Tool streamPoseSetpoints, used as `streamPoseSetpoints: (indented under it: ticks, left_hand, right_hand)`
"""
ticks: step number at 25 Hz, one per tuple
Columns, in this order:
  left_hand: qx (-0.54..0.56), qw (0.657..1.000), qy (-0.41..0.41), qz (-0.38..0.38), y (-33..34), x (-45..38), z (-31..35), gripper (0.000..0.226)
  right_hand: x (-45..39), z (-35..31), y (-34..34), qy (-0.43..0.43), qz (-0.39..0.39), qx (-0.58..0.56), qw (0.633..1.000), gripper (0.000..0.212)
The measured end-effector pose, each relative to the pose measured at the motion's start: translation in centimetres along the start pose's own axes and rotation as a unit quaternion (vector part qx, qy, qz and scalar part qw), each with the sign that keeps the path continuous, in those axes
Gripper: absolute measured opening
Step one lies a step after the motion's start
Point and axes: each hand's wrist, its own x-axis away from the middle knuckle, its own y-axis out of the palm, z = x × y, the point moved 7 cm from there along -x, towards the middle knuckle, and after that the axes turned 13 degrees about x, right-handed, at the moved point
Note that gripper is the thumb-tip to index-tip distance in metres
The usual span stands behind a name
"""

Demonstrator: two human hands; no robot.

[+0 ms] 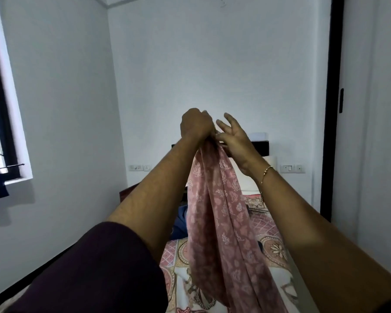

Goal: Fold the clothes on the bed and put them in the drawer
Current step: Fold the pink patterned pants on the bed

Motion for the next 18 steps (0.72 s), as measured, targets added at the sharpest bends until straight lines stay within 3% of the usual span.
streamPoseSetpoints:
  ticks: [2, 5, 10, 12, 14, 18]
  left_hand:
    - [-0.012, 1.000, 0.003, 0.028, -0.4, 0.3, -0.4, 0.037]
    - [-0.028, 0.997, 0.022, 0.063, -0.9, 0.8, -0.3, 0.041]
    - [0.004, 0.997, 0.012, 0.081, -1.6, 1.0, -0.8, 0.038]
    - [0.019, 0.996, 0.008, 0.087, -1.7, 1.0, -1.4, 0.041]
    - [0.027, 0.996, 0.005, 0.088, -1.7, 0.8, -2.0, 0.048]
    - [0.016, 0.996, 0.004, 0.084, -1.6, 0.6, -2.7, 0.050]
  right_hand:
    - [1.7, 0.9, 0.5, -0.097, 0.051, 0.123, 0.986, 0.049]
    - [5.0, 3.9, 2.2, -0.186, 0.154, 0.308, 0.920, 0.031]
    - [9.9, 9.8, 2.6, -0.126, 0.255, 0.416, 0.864, 0.012]
    - [11.6, 10.2, 3.0, -0.120, 0.283, 0.433, 0.848, 0.022]
    - [13.1, 10.3, 4.1, -0.116, 0.281, 0.439, 0.846, 0.036]
    - [15.3, 12.0, 6.9, -0.080, 0.244, 0.424, 0.869, 0.038]
